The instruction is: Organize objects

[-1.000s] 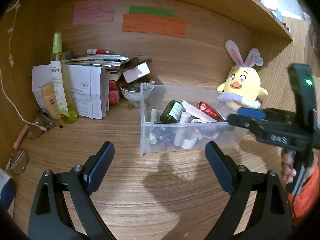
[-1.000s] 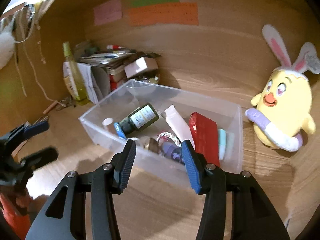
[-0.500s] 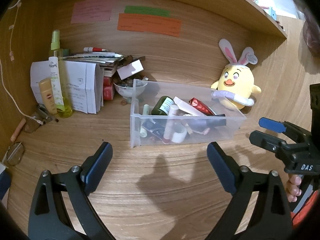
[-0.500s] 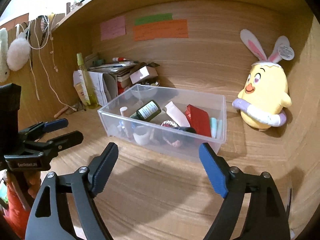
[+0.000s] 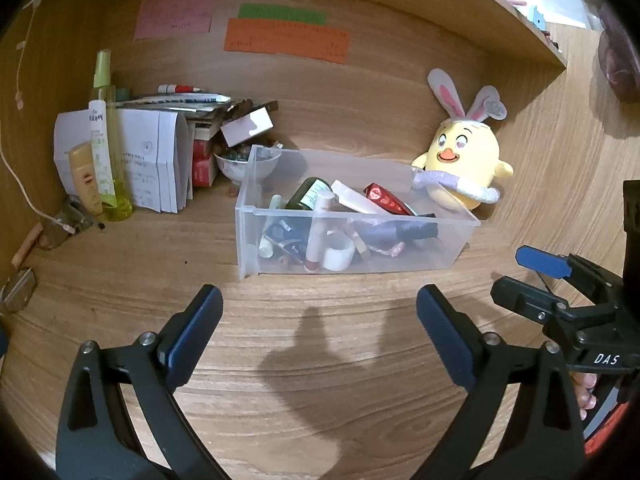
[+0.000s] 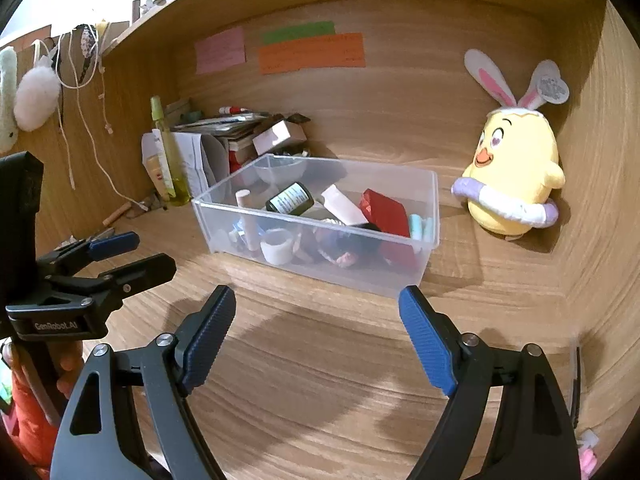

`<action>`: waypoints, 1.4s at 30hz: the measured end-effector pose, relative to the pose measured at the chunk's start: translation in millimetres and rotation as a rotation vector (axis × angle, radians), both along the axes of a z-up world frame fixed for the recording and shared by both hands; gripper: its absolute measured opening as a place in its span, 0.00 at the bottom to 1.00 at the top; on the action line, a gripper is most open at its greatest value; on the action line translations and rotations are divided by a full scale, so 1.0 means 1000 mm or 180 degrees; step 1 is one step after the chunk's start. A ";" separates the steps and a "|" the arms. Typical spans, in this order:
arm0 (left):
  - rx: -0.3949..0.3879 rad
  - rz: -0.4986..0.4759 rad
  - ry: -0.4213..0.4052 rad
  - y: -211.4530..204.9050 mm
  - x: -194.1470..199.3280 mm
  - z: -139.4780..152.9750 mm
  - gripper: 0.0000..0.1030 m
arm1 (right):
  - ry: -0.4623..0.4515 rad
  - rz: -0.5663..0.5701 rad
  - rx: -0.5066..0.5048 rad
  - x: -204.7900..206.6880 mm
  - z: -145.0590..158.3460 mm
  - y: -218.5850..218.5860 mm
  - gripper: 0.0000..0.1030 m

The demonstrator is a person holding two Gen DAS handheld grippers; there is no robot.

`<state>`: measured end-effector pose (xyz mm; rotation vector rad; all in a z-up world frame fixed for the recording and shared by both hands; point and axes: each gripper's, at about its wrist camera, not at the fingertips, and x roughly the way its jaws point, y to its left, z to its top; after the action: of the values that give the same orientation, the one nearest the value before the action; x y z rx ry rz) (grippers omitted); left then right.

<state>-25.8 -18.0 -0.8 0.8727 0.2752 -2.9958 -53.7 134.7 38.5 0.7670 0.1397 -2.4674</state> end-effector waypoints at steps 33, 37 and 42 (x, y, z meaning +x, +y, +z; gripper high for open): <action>0.0001 -0.0001 -0.0051 0.003 -0.001 -0.006 0.96 | -0.0124 -0.0026 -0.0047 -0.001 -0.008 0.001 0.80; 0.0001 -0.0003 -0.0047 0.003 -0.001 -0.005 0.96 | -0.0129 -0.0016 -0.0055 -0.001 -0.008 0.000 0.80; -0.0009 -0.0002 -0.0042 0.003 -0.001 -0.004 0.96 | -0.0132 -0.0008 -0.0056 -0.001 -0.009 -0.001 0.80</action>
<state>-26.6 -14.9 -4.9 0.8921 0.2705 -2.9890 -54.5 133.2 29.9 0.8106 0.1017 -2.4500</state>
